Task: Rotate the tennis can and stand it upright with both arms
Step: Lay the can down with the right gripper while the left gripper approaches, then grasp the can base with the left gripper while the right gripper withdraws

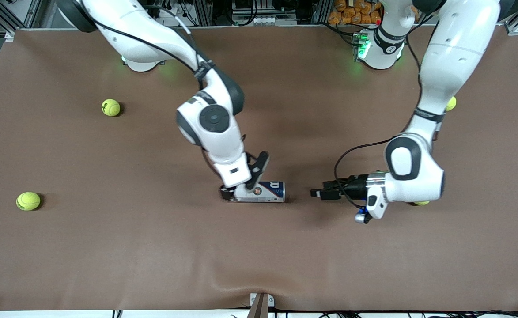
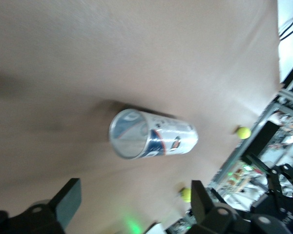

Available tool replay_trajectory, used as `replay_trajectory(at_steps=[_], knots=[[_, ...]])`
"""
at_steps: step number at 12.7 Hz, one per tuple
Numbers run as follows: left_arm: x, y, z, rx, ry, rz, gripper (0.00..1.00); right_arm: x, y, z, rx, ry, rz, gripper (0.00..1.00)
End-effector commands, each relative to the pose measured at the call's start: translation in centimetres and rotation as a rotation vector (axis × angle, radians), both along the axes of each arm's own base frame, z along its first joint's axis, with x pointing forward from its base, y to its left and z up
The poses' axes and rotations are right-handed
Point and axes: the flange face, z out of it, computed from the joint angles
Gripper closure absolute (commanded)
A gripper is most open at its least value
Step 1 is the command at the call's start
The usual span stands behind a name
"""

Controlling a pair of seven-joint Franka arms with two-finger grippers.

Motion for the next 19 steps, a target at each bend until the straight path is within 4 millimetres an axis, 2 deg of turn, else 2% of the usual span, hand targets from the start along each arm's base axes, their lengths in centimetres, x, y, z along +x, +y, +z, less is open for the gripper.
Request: replay_trajectory(at_steps=[1, 3, 6, 7, 8, 9, 10, 11, 12, 13, 16, 17, 18, 19], knots=[[-0.2, -2.4, -1.5, -0.049, 0.012, 0.049, 0.13, 2.8, -7.1, 3.4, 0.007, 0.029, -0.18, 0.0], [-0.9, -3.4, -3.5, -0.07, 0.038, 0.054, 0.2, 3.6, -11.4, 4.9, 0.009, 0.109, -0.348, 0.0], [-1.5, -3.8, -6.8, -0.121, 0.015, 0.079, 0.3, 5.3, -18.1, 7.4, 0.017, 0.13, -0.482, 0.0], [-1.6, -3.9, -7.5, -0.133, 0.016, 0.085, 0.32, 6.0, -21.0, 8.2, 0.027, 0.129, -0.529, 0.0], [-1.7, -3.9, -8.4, -0.136, 0.027, 0.093, 0.34, 6.1, -23.4, 9.9, 0.029, 0.131, -0.571, 0.0], [-1.3, -4.4, -8.4, -0.142, 0.018, 0.092, 0.36, 6.2, -26.9, 11.2, 0.017, 0.143, -0.626, 0.0], [-1.3, -4.8, -8.7, -0.145, 0.021, 0.095, 0.36, 6.2, -30.5, 12.0, 0.001, 0.172, -0.679, 0.0], [-1.6, -5.2, -9.1, -0.156, 0.03, 0.103, 0.36, 5.8, -33.2, 12.6, -0.01, 0.204, -0.719, 0.0], [-1.7, -5.5, -9.3, -0.167, 0.028, 0.107, 0.4, 5.1, -35.1, 14.0, -0.008, 0.227, -0.75, 0.0], [-1.3, -5.6, -9.0, -0.183, 0.025, 0.122, 0.4, 4.2, -36.3, 15.5, 0.002, 0.25, -0.778, 0.0], [-1.2, -6.8, -9.7, -0.21, 0.035, 0.138, 0.44, 0.8, -40.6, 19.6, 0.024, 0.248, -0.864, 0.0], [-1.4, -7.5, -9.8, -0.219, 0.039, 0.14, 0.5, -0.6, -42.4, 21.0, 0.044, 0.258, -0.901, 0.0], [-1.6, -8.0, -9.9, -0.231, 0.05, 0.152, 0.57, -1.9, -42.7, 22.2, 0.055, 0.275, -0.914, 0.0], [-1.7, -8.3, -9.8, -0.234, 0.05, 0.162, 0.66, -3.1, -43.9, 23.6, 0.052, 0.268, -0.946, 0.0]])
